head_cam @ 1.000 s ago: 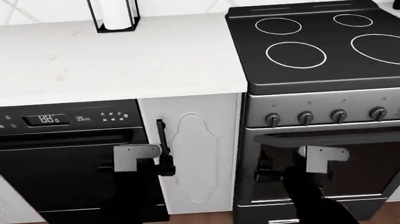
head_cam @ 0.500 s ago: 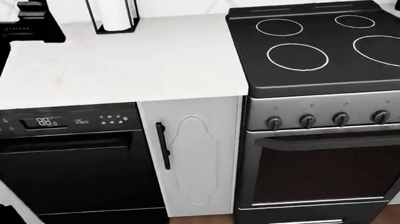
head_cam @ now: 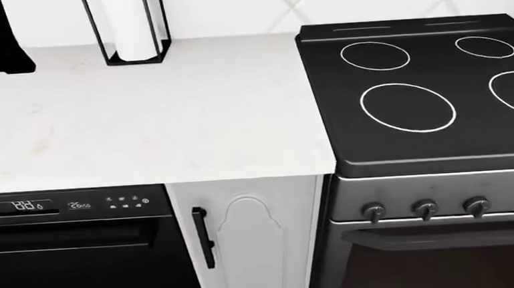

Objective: Pick and place the shaker into the drawer. Then close the cabinet.

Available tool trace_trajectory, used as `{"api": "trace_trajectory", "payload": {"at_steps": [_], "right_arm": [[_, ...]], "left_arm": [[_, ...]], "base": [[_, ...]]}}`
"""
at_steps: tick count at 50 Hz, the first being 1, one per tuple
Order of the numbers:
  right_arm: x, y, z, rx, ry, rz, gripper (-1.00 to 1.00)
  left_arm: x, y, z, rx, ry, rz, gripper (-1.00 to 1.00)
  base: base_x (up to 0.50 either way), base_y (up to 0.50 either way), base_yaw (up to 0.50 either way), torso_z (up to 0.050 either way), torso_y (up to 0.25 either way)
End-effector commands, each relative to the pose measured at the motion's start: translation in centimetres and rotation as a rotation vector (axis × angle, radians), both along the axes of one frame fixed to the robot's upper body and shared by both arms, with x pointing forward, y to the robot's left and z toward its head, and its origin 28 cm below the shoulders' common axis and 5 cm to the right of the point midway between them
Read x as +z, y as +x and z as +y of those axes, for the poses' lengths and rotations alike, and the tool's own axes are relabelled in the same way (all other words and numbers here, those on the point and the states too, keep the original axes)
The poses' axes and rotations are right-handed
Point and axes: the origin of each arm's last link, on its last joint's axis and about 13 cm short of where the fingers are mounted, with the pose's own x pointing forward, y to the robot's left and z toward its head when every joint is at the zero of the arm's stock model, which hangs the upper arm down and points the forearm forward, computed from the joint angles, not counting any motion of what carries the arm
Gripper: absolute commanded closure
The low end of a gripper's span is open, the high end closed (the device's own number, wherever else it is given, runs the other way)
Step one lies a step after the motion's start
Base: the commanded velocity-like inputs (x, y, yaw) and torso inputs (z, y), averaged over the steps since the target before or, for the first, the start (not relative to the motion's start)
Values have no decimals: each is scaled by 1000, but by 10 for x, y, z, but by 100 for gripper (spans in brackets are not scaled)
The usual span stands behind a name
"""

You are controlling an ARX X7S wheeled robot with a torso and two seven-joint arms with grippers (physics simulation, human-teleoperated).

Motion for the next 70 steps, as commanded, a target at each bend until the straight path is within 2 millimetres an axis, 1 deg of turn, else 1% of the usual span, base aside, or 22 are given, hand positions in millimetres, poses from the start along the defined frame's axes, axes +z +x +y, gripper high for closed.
{"api": "trace_trajectory", "payload": {"at_steps": [1, 11, 30, 44, 53, 56, 58, 61, 68, 70], "right_arm": [[0, -4, 2, 13, -23, -7, -100], [-1, -7, 2, 16, -42, -12, -100], [-7, -7, 1, 15, -42, -10, -100], [-7, -9, 1, 18, -25, -28, -100], [-7, -8, -2, -22, 59, 15, -100], [-5, -9, -5, -81, 93, 29, -100], [-1, -10, -5, -119, 109, 32, -100], [15, -12, -1, -182, 67, 23, -100], [72, -25, 21, -195, -78, -63, -100], [81, -23, 27, -184, -111, -85, -100]], "left_arm": [[-6, -8, 2, -8, -15, 12, -100], [-8, -13, -1, -22, -18, 12, -100], [-15, -16, -7, -45, -20, 23, -100], [-13, -18, -9, -55, -20, 22, -100], [-17, -22, -9, -67, -20, 30, -100], [-20, -26, -11, -91, -14, 51, -100], [-26, -30, -13, -114, -8, 70, -100], [-44, -41, -16, -154, 6, 127, -100], [-97, -61, -20, -201, 22, 290, -100], [-110, -67, -21, -208, 28, 326, -100]], "base": [[500, -6, 0, 0, 0], [500, -1, 0, 0, 0], [500, 28, 0, 0, 1], [500, 52, 0, 0, 1], [35, 0, 0, 0, 1], [0, 0, 0, 0, 0], [0, 0, 0, 0, 0], [0, 0, 0, 0, 0], [0, 0, 0, 0, 0], [0, 0, 0, 0, 0]]}}
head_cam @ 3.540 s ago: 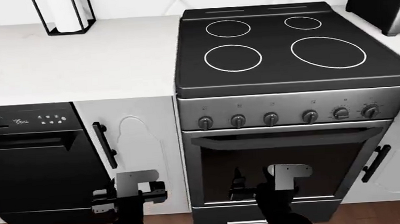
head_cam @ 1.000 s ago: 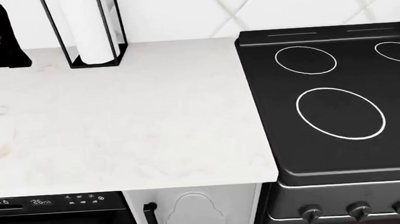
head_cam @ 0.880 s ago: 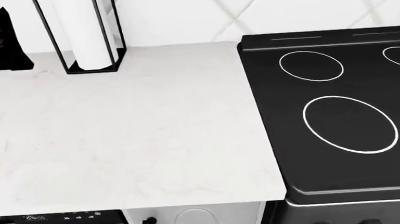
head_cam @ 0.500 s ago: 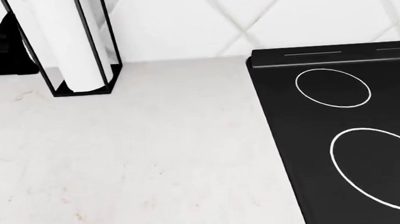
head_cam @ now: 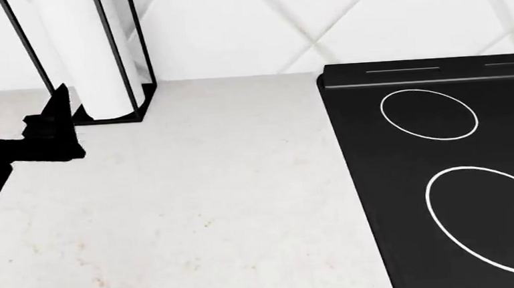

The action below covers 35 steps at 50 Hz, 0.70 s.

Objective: Pick and place the shaker into the drawer. Then close the cabinet.

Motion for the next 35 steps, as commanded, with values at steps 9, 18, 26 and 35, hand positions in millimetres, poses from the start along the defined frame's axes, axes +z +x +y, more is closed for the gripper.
{"api": "trace_trajectory", "payload": {"at_steps": [9, 18, 26, 35], "right_arm": [[110, -5, 55, 110, -332, -146, -100], [158, 37, 100, 231, -618, -145, -100], [178, 101, 126, 523, -726, 73, -100], [150, 172, 171, 955, -634, 132, -100]], "left_arm": [[-76, -34, -1, -56, 18, 229, -100], [-92, -35, -2, -46, 27, 244, -100], [-98, -34, -1, -36, -8, 266, -100], [-100, -32, 2, -16, -46, 288, -100]], "base": [[0, 0, 0, 0, 0], [0, 0, 1, 0, 0], [0, 1, 8, 0, 0], [13, 4, 16, 2, 0]]}}
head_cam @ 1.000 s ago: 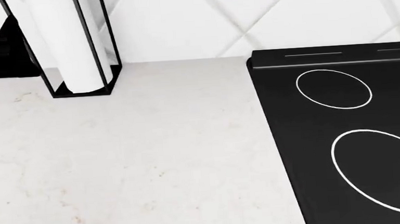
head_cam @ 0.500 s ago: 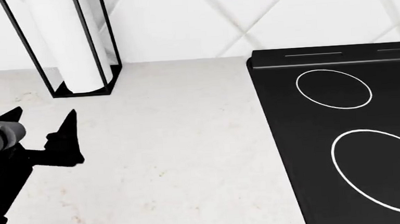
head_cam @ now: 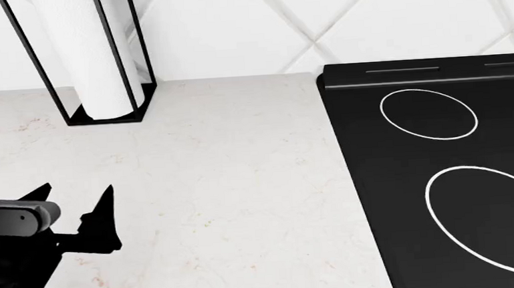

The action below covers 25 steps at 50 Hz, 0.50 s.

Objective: Pick and place the shaker into the drawer. Then close the cabinet.

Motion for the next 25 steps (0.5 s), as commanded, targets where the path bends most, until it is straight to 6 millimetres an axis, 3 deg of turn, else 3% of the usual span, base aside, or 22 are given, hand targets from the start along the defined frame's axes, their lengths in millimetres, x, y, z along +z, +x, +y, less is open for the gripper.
{"api": "trace_trajectory", "payload": {"at_steps": [1, 5, 9, 17, 23, 25], "right_arm": [[-30, 76, 98, 458, -173, 179, -100], [-63, 101, 110, 520, -113, 214, -100], [-78, 117, 91, 433, -60, 268, -100], [-48, 98, 45, 218, 22, 209, -100], [-29, 82, 35, 202, 29, 169, -100], [-22, 71, 33, 263, 181, 170, -100]], "left_arm": [[-7, -3, 4, 26, -37, 27, -100], [-4, -6, 6, 32, -40, 33, -100], [-3, -14, 9, 47, -44, 38, -100], [-7, -22, 7, 48, -50, 51, -100], [-2, -24, 2, 22, -52, 39, -100], [-1, -25, 0, 13, -51, 35, -100]], "base": [[10, 5, 14, 0, 0], [3, 4, 10, 0, 0], [0, 0, 0, 0, 0], [0, 0, 0, 0, 0], [0, 0, 0, 0, 0], [0, 0, 0, 0, 0]]}}
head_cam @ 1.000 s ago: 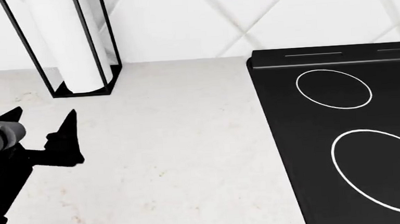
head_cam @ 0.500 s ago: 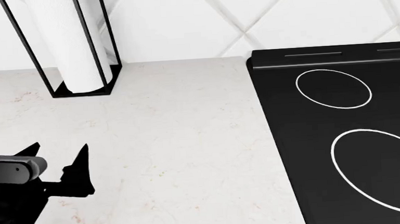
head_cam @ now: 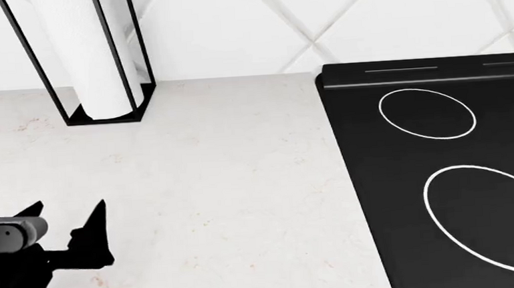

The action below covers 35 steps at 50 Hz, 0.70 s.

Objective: Pick and place the shaker into the drawer. Then close the cabinet.

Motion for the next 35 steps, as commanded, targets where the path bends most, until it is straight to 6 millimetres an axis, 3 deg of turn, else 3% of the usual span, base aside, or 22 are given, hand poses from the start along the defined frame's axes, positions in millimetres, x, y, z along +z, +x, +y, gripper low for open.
{"api": "trace_trajectory", "payload": {"at_steps": [1, 4, 6, 7, 10, 15, 17, 18, 22, 25, 29, 35], "right_arm": [[-3, -1, -1, 27, 219, 94, -100], [13, -22, -7, 60, 294, -19, -100], [-25, -7, -22, -11, 353, 93, -100], [-30, -14, -22, -30, 356, 43, -100], [-50, -50, -21, -104, 407, -11, -100], [-113, -118, -30, -274, 473, -187, -100], [-132, -103, -10, -184, 384, -68, -100], [-137, -101, -10, -162, 371, -27, -100], [-188, -126, -39, -204, 274, -3, -100], [-222, -144, -49, -445, 447, -97, -100], [-240, -144, -50, -465, 476, -58, -100], [-251, -144, -51, -476, 465, -30, -100]], "left_arm": [[5, -8, -4, -22, -10, -14, -100], [7, -9, -8, -36, -10, -20, -100], [8, -8, -9, -43, -13, -25, -100], [9, -8, -10, -46, -15, -27, -100], [10, -6, -13, -58, -17, -33, -100], [12, -4, -17, -76, -30, -51, -100], [12, -3, -18, -84, -35, -59, -100], [12, -3, -19, -86, -38, -64, -100], [16, -3, -22, -99, -39, -115, -100], [24, -3, -24, -88, -60, -148, -100], [35, 0, -24, -45, -100, -184, -100], [31, -3, -27, -62, -93, -175, -100]], "base": [[0, 0, 0, 0, 0], [0, 0, 0, 0, 0], [0, 0, 0, 0, 0], [0, 0, 0, 0, 0], [0, 0, 0, 0, 0], [0, 0, 0, 0, 0], [0, 0, 0, 0, 0], [0, 0, 0, 0, 0], [0, 0, 0, 0, 0], [0, 0, 0, 0, 0], [0, 0, 0, 0, 0], [0, 105, 0, 0, 0]]}}
